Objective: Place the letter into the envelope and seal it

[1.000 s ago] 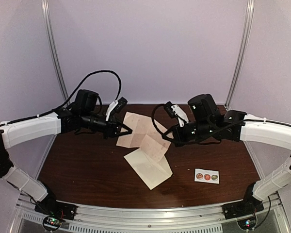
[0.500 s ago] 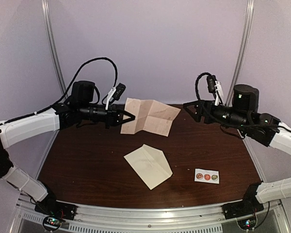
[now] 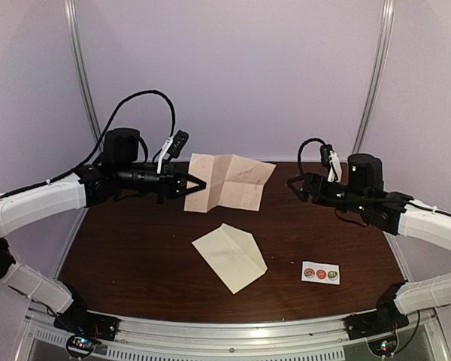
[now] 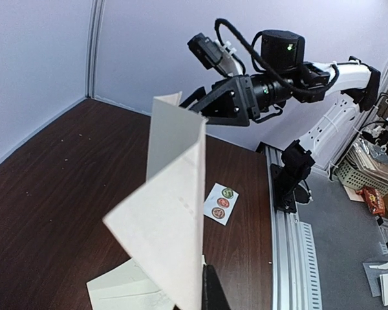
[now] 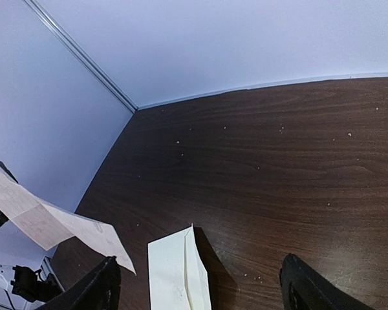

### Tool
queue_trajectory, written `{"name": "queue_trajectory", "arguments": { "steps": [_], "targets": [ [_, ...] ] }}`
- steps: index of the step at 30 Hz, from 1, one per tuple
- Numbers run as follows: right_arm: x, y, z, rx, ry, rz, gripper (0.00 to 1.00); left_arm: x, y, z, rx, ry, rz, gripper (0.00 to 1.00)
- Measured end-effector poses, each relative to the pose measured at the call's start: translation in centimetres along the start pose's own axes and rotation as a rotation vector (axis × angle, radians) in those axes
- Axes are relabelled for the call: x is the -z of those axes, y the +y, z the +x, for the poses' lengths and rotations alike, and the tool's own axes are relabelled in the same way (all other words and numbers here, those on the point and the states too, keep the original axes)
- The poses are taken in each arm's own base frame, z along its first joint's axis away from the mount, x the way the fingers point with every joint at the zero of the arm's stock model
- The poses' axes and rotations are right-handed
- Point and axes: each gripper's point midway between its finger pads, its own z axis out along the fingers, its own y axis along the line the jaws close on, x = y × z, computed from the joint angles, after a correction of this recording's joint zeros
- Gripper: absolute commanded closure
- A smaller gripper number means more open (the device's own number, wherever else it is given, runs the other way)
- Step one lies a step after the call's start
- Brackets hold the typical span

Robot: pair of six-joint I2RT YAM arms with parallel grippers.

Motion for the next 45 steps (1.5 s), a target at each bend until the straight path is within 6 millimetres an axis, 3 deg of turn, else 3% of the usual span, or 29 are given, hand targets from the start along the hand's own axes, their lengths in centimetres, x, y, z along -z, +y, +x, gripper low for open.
{"name": "queue_trajectory", "arguments": {
  "steps": [8, 13, 23, 36, 45],
  "targets": [
    [-3.2, -0.4, 3.9, -0.025, 0.144, -0.061, 0.13, 0.0, -0.5, -0.1, -0.001, -0.003, 0.028, 1.00],
    [-4.1, 0.5, 5.1, -0.028, 0.192, -0.141, 0.12, 0.0, -0.8, -0.1, -0.001, -0.002, 0.044, 1.00],
    [-4.3, 1.9, 5.6, -0.008, 0.210, -0.240, 0.11, 0.3, -1.6, -0.5, -0.011, -0.013, 0.077, 1.00],
    [-5.1, 0.5, 5.3, -0.044, 0.183, -0.219, 0.10, 0.8, -2.4, -1.3, -0.033, -0.035, 0.095, 1.00],
    [-5.4, 1.1, 5.2, -0.043, 0.189, -0.259, 0.10, 0.8, -2.7, -1.3, -0.034, -0.036, 0.105, 1.00]
  ]
}}
